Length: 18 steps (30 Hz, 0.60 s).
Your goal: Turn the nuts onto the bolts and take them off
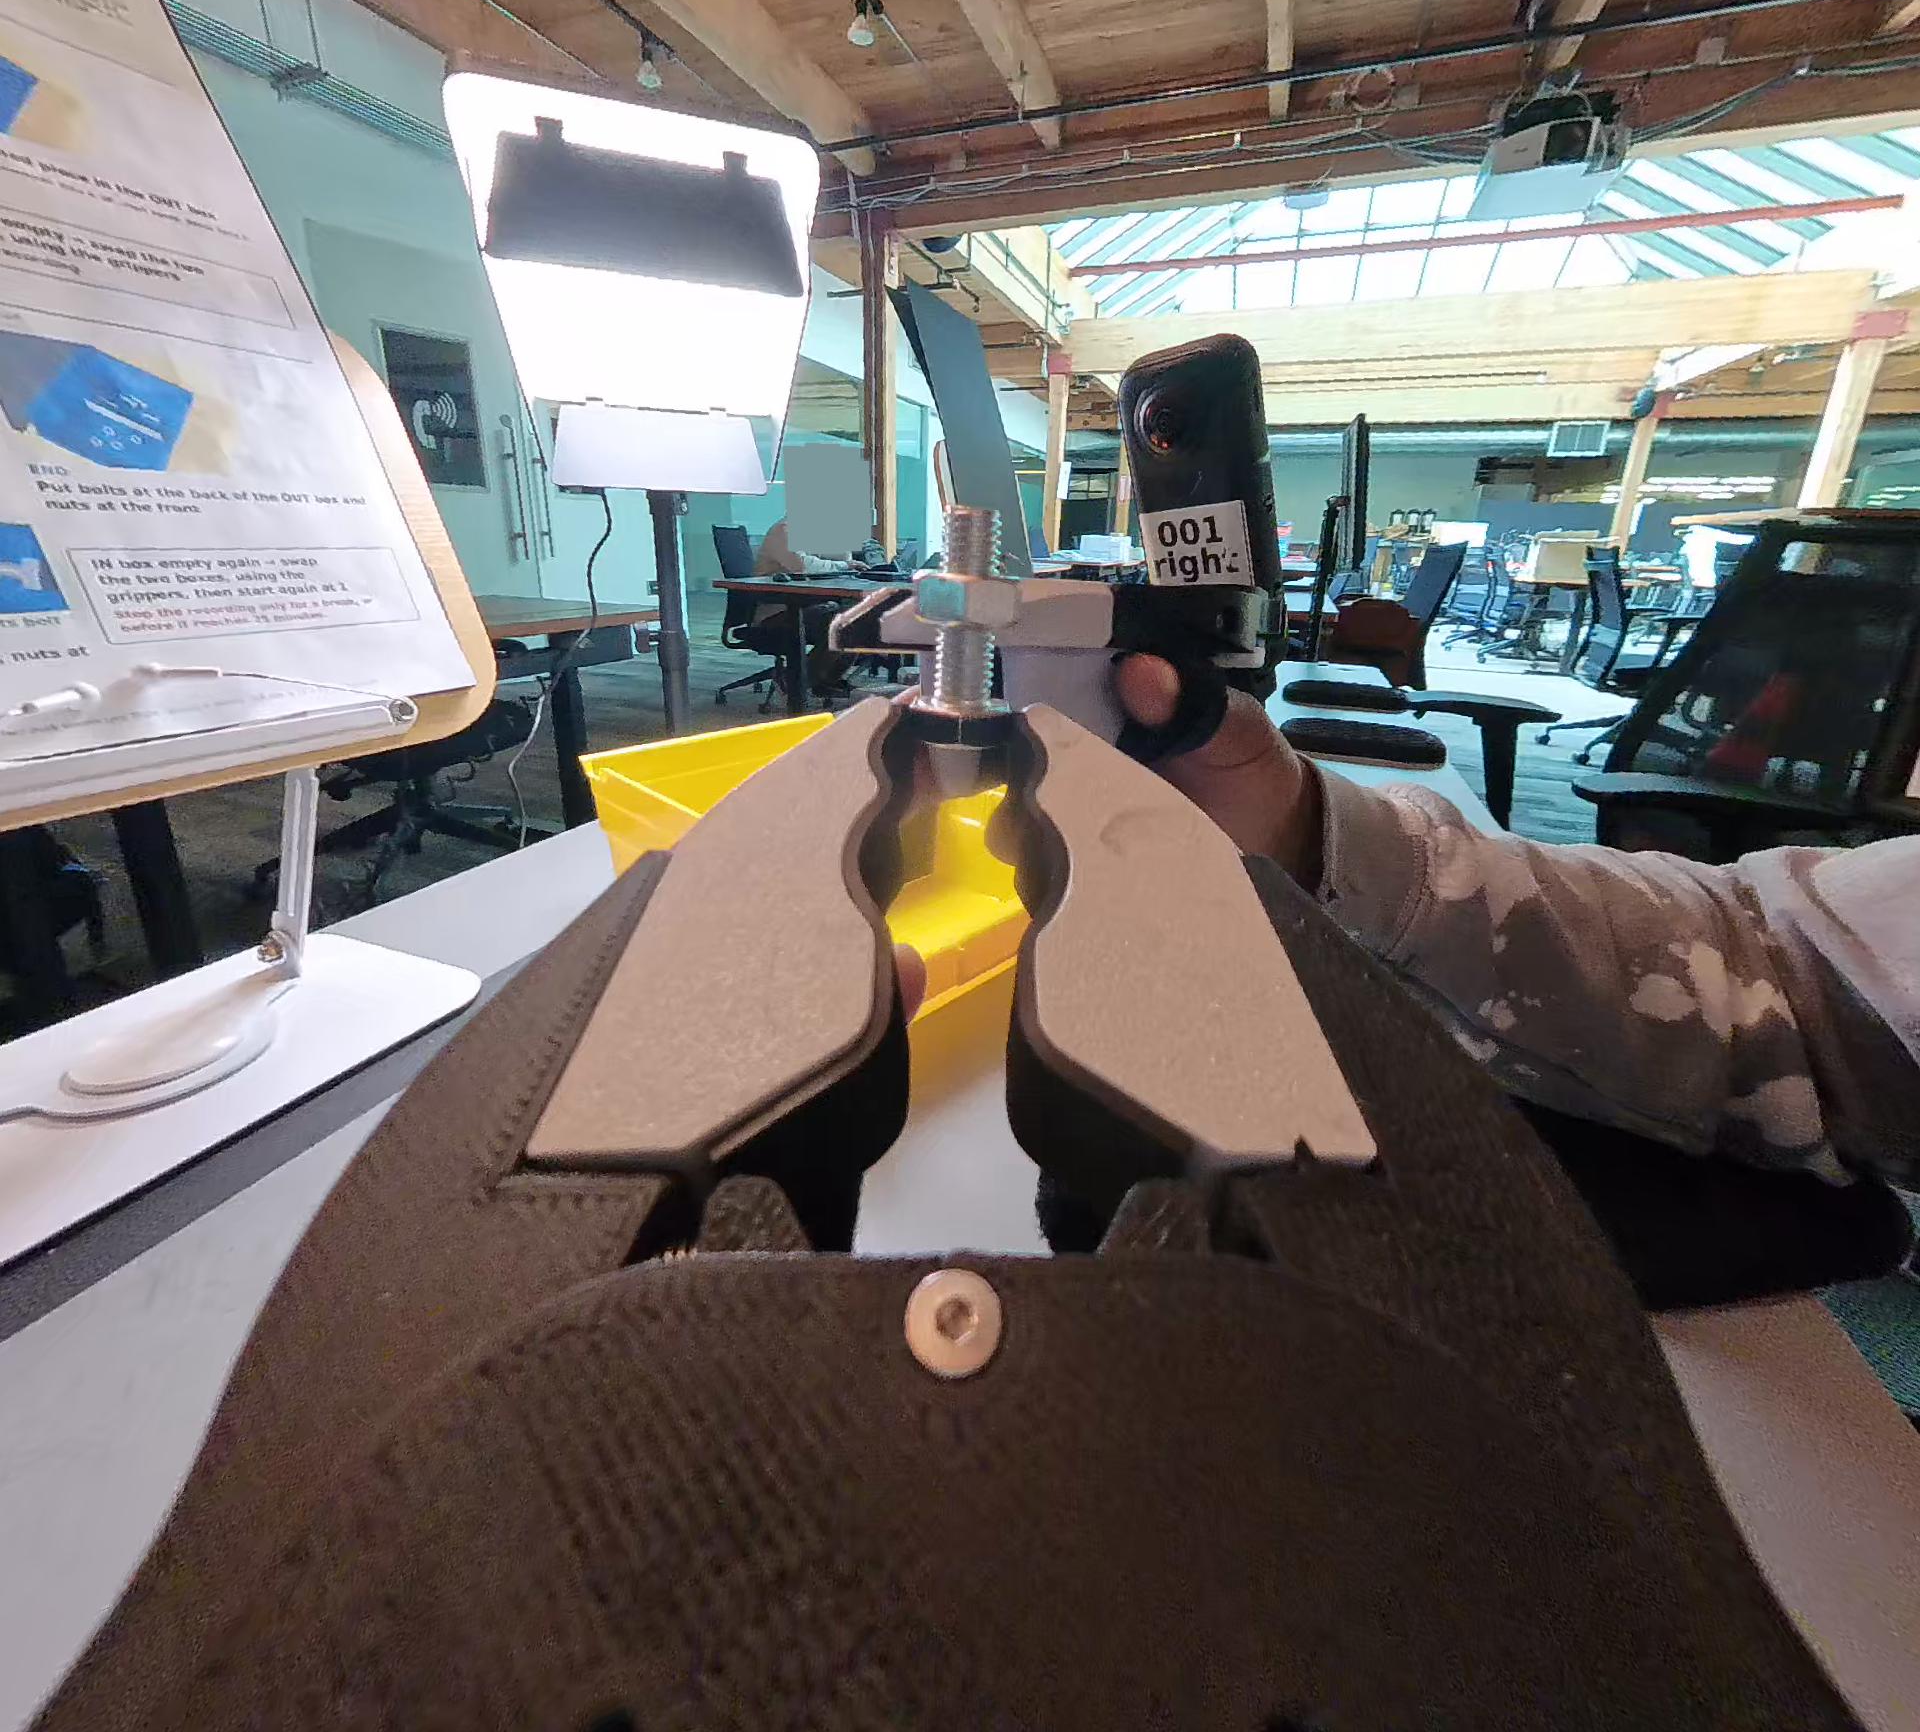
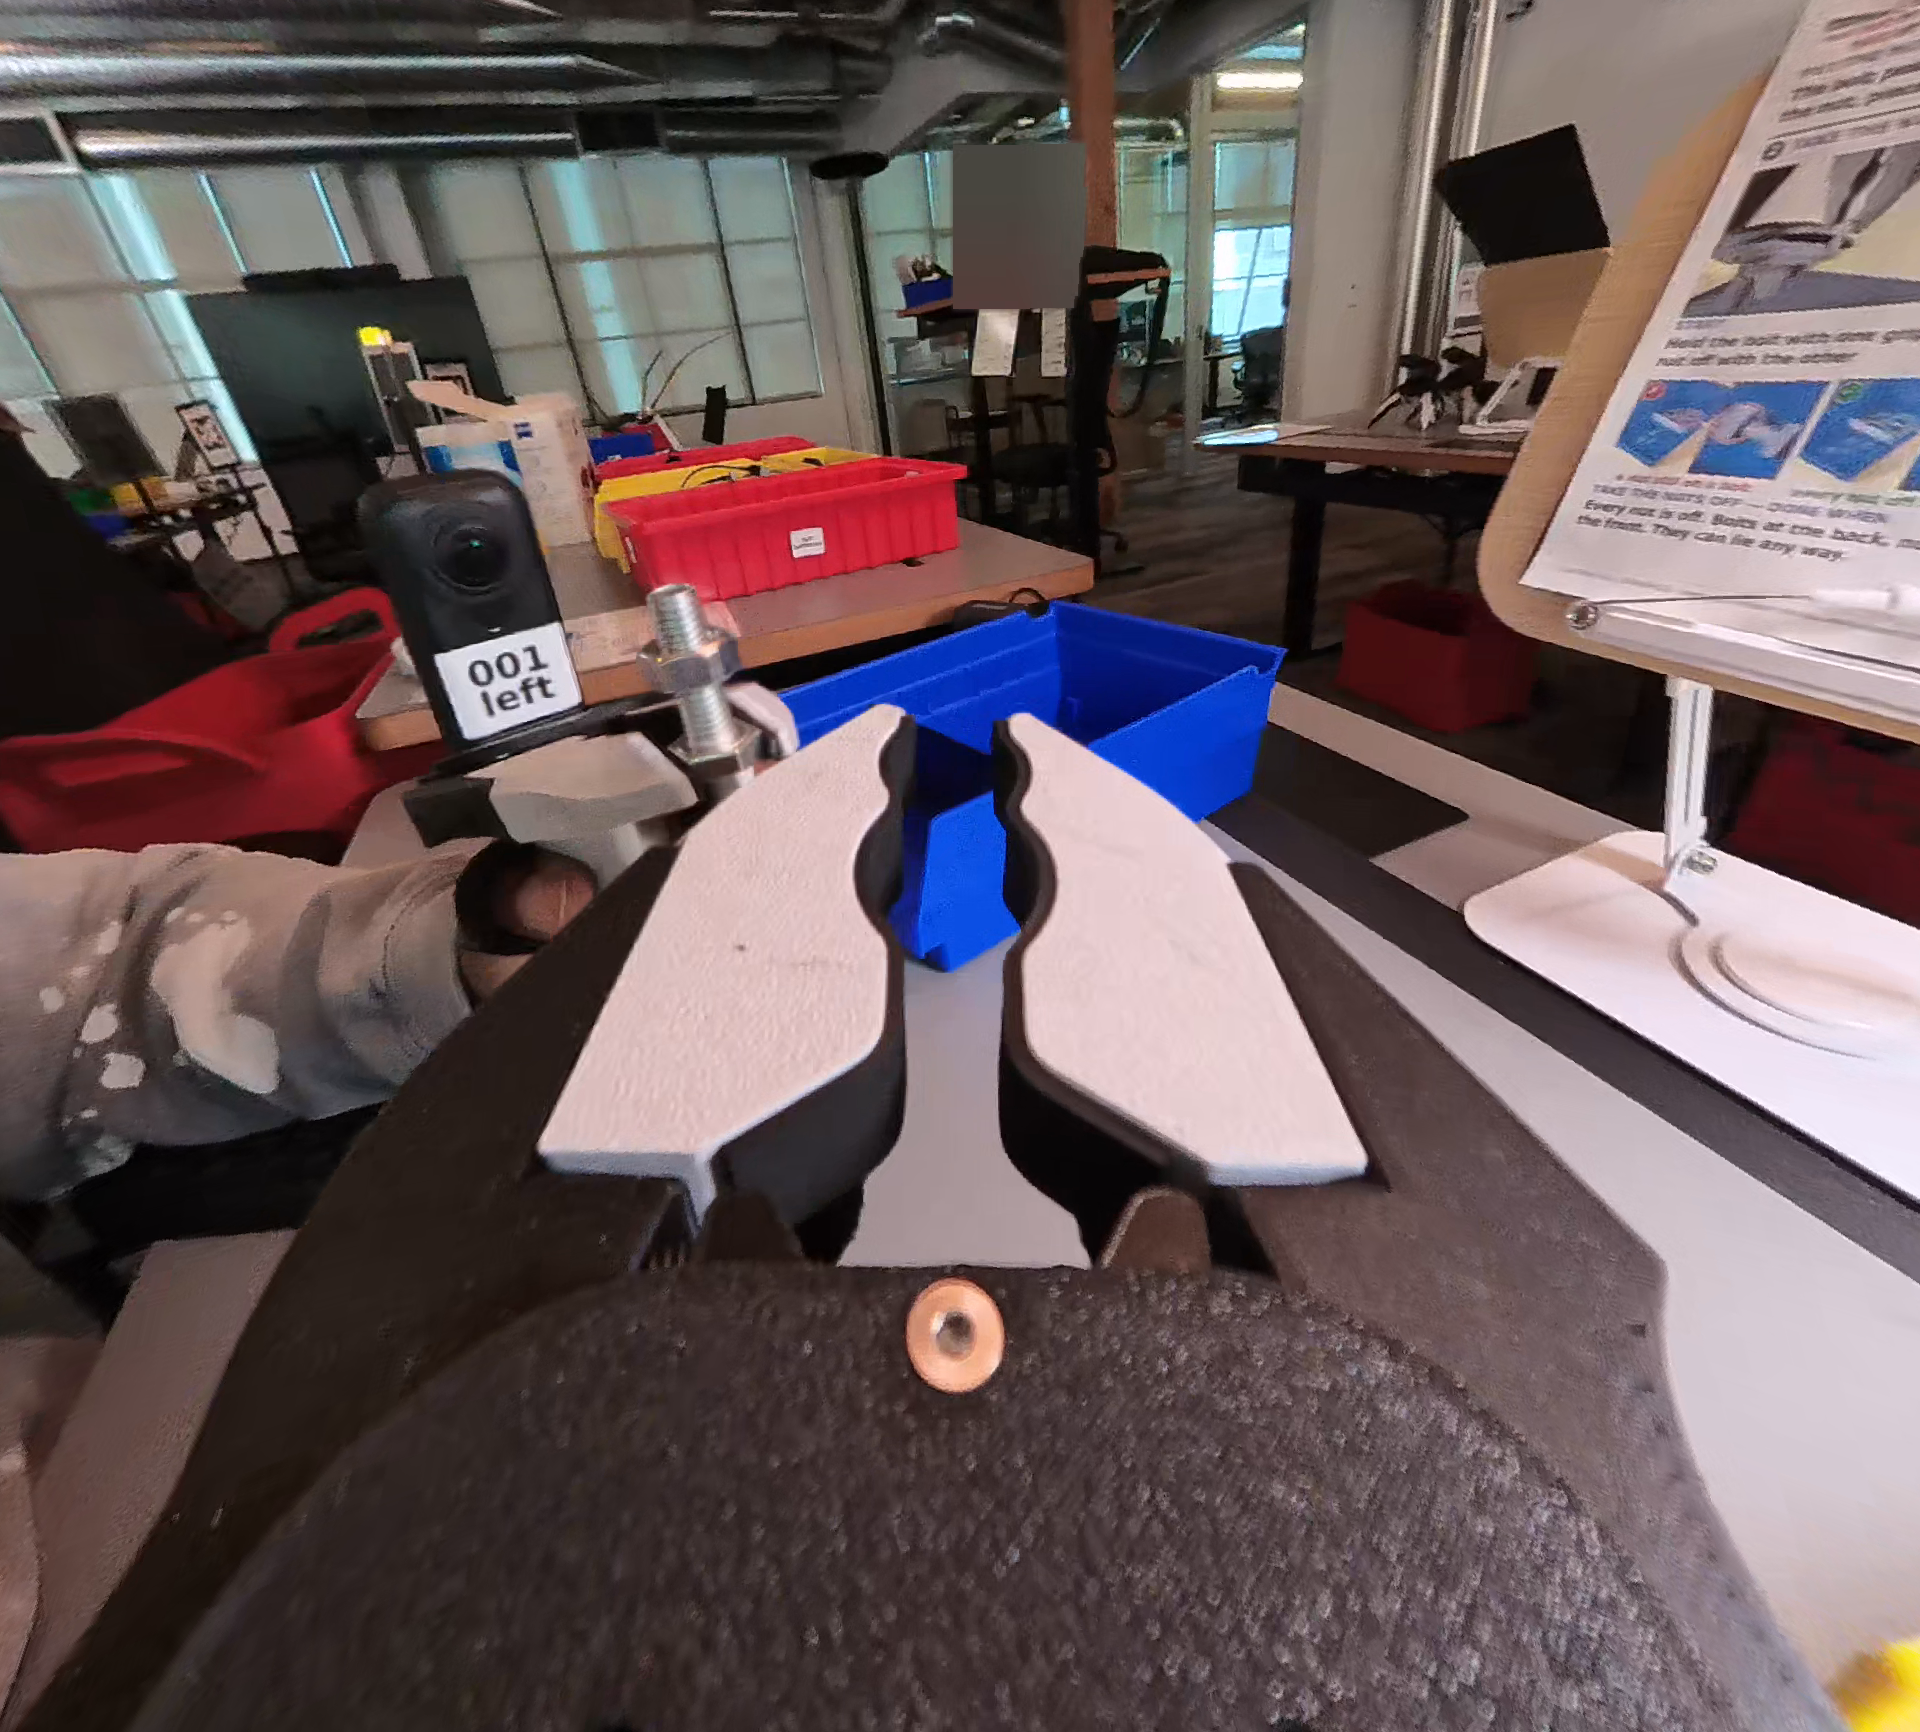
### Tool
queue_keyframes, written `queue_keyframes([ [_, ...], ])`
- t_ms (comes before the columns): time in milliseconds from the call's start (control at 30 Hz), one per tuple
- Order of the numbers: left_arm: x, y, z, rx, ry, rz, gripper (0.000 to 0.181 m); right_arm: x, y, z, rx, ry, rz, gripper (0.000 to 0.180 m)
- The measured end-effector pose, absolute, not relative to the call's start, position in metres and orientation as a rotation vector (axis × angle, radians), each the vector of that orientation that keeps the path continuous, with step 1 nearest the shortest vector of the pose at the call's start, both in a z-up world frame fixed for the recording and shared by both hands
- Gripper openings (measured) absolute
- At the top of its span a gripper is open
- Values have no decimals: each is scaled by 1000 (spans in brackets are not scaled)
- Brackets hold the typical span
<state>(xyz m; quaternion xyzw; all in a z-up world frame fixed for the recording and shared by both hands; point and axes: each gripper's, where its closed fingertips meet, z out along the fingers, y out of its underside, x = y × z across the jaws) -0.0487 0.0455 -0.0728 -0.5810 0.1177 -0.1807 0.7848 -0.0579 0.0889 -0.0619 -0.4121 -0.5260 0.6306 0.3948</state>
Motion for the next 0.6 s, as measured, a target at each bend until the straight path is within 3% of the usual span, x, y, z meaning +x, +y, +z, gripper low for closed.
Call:
queue_keyframes([
  [167,-51,51,-80,-1281,231,-367,19,-57,52,-59,-961,-1430,1650,34],
  [300,-51,49,-77,-1267,228,-373,18,-58,55,-58,-976,-1408,1644,32],
  [333,-51,46,-74,-1245,237,-389,18,-59,67,-56,-1029,-1346,1645,16],
  [367,-52,46,-73,-1245,237,-380,18,-58,77,-53,-1048,-1290,1653,15],
  [600,-50,49,-77,-1261,237,-370,18,-56,44,-53,-960,-1410,1667,34],
])
